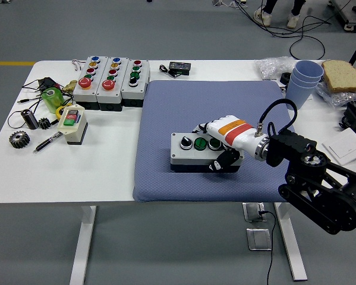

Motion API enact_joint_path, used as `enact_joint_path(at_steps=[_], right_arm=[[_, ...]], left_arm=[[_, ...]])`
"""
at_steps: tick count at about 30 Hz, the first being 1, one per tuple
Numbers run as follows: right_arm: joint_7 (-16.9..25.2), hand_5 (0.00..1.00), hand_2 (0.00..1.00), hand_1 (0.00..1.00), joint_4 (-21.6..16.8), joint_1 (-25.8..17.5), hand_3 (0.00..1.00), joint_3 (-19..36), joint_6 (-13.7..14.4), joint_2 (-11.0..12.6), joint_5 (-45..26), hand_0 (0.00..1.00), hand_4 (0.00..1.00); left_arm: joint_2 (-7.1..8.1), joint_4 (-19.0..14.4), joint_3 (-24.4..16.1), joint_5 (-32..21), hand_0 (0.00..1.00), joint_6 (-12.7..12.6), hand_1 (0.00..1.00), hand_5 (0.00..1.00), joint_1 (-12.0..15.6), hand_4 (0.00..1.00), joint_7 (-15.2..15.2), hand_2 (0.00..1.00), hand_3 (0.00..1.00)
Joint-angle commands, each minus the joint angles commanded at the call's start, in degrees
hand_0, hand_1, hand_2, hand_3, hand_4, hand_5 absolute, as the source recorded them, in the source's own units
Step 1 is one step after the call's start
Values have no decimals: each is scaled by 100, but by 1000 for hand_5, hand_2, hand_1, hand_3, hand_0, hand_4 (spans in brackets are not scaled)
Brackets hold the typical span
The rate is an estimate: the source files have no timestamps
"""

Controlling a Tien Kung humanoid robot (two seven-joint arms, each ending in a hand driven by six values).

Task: Pick up the button,place it on the desk,press the button,press the button

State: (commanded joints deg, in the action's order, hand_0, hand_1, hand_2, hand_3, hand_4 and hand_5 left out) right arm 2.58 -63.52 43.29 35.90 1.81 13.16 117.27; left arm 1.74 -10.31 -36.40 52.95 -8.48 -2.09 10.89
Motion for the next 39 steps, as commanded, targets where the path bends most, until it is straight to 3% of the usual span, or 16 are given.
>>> enact_joint_path(at_steps=[1,6,7,12,13,18,19,30,31,39], right_arm=[[-29,293,427,221,3,-10,516,29,12,0,24,267,891],[-108,293,427,221,24,-23,516,86,-37,11,105,267,891],[-116,326,473,307,26,-22,544,83,-62,13,116,351,916],[-144,326,473,307,31,-39,544,49,-51,-4,162,351,916],[-152,322,527,405,31,-43,574,52,-53,-8,177,426,921],[-121,322,527,405,35,-51,574,98,-168,-16,194,426,921],[-119,322,589,504,34,-49,600,105,-181,-15,213,571,937],[-114,319,611,533,24,-49,614,114,-207,-18,336,618,945],[-113,308,665,584,24,-49,662,113,-205,-18,339,681,953],[-116,306,689,594,15,-68,683,74,-212,-41,376,694,962]], left_arm=[[-1,0,-10,8,648,-3,706,736,-2,395,1,730,647],[0,0,-15,10,648,-8,706,736,-5,395,-1,730,647],[-1,0,-24,19,648,-8,706,737,-6,396,1,730,647],[-7,0,-52,54,648,-8,706,737,-7,396,8,730,647],[-8,0,-48,50,648,-9,706,736,-7,394,8,730,647],[-11,0,-60,63,648,-11,706,736,-10,394,11,730,647],[-11,0,-63,65,648,-10,706,736,-11,394,11,729,647],[-14,0,-87,98,648,-6,706,736,-12,393,19,729,647],[-14,0,-88,99,648,-6,706,736,-11,393,20,729,647],[-24,0,-137,172,648,2,706,735,20,392,41,729,646]])
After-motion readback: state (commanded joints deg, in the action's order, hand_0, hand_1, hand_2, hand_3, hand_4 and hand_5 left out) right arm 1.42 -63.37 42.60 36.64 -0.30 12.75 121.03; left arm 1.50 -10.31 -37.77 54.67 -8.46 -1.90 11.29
